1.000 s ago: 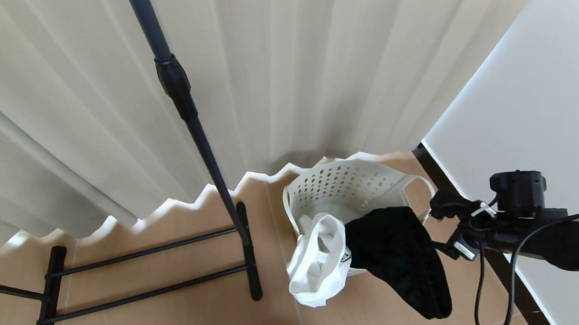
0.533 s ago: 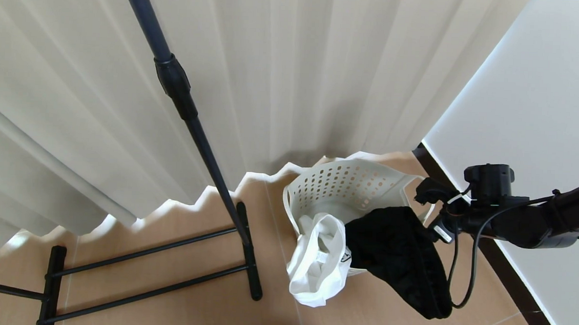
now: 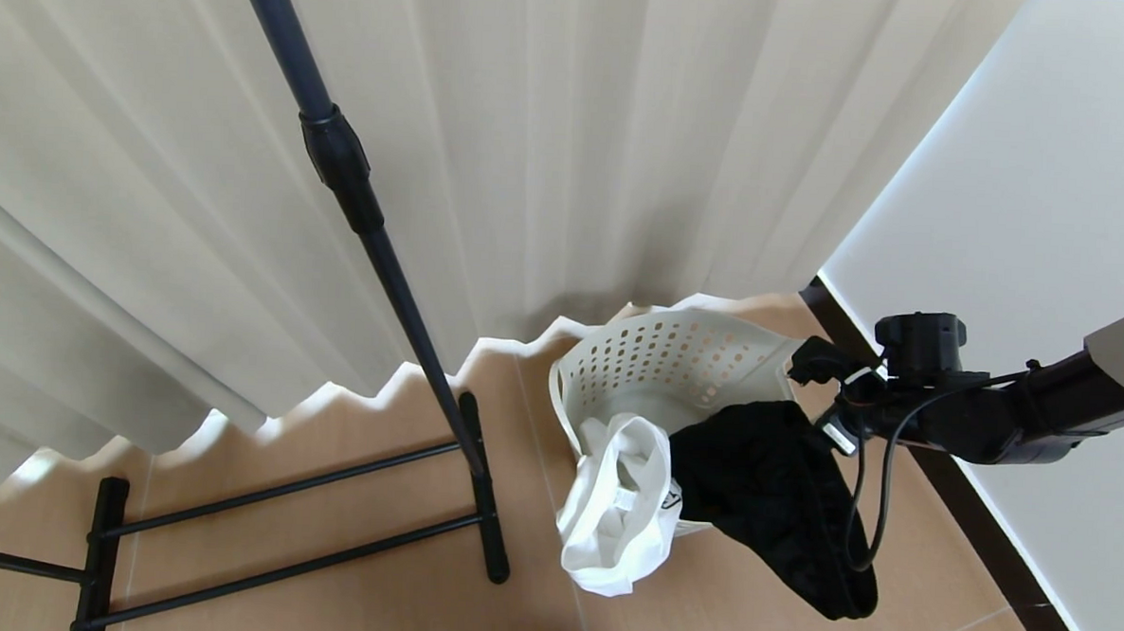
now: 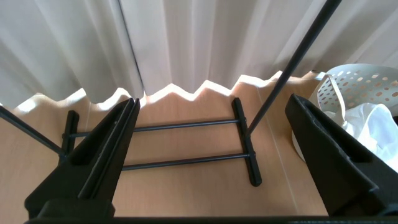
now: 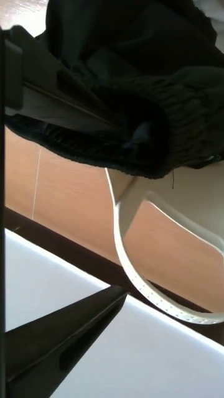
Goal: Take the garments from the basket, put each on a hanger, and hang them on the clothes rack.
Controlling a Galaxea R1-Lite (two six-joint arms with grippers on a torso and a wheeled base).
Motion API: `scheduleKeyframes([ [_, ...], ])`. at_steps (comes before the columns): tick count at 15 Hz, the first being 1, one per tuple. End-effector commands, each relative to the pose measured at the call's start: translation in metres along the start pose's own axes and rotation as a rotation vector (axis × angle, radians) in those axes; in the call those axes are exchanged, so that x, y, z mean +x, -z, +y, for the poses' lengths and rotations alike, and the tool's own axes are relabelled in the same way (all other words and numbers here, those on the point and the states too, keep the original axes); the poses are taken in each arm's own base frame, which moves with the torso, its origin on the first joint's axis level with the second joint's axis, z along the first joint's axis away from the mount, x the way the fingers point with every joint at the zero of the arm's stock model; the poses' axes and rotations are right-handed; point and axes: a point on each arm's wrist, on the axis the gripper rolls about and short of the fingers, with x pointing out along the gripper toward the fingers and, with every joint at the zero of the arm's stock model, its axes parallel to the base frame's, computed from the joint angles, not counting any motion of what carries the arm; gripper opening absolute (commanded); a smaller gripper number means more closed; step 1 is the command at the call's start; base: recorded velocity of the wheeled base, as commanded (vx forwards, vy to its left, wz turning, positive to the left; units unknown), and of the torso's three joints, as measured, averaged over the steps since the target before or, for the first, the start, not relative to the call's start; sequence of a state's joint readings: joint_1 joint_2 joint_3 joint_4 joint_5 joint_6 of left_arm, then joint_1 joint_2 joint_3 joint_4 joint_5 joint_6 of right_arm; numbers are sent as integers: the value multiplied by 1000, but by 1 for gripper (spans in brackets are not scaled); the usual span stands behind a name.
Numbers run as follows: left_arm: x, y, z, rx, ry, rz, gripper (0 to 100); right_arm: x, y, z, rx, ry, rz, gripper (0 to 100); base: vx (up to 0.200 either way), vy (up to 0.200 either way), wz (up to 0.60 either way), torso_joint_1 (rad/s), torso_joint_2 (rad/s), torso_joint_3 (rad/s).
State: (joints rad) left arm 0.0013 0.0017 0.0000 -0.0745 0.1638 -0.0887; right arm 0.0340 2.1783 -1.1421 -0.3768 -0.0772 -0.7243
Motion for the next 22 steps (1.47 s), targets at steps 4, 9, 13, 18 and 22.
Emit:
scheduleKeyframes([
  [4, 0, 0, 0, 0, 0, -1, 100, 7, -12, 3, -53, 2, -28, 100, 0, 0, 0, 0, 0, 0],
  [9, 0, 0, 0, 0, 0, -1, 100, 22, -17, 6, -138, 4, -39, 100, 0, 0, 0, 0, 0, 0],
  [13, 0, 0, 0, 0, 0, -1, 100, 31, -19, 6, -154, 5, -45, 100, 0, 0, 0, 0, 0, 0],
  [18, 0, 0, 0, 0, 0, -1, 100, 31, -17, 9, -151, -8, -49, 0, 0, 0, 0, 0, 0, 0],
  [22, 0, 0, 0, 0, 0, -1, 100, -45, -4, 17, -46, -37, -95, 0, 0, 0, 0, 0, 0, 0],
])
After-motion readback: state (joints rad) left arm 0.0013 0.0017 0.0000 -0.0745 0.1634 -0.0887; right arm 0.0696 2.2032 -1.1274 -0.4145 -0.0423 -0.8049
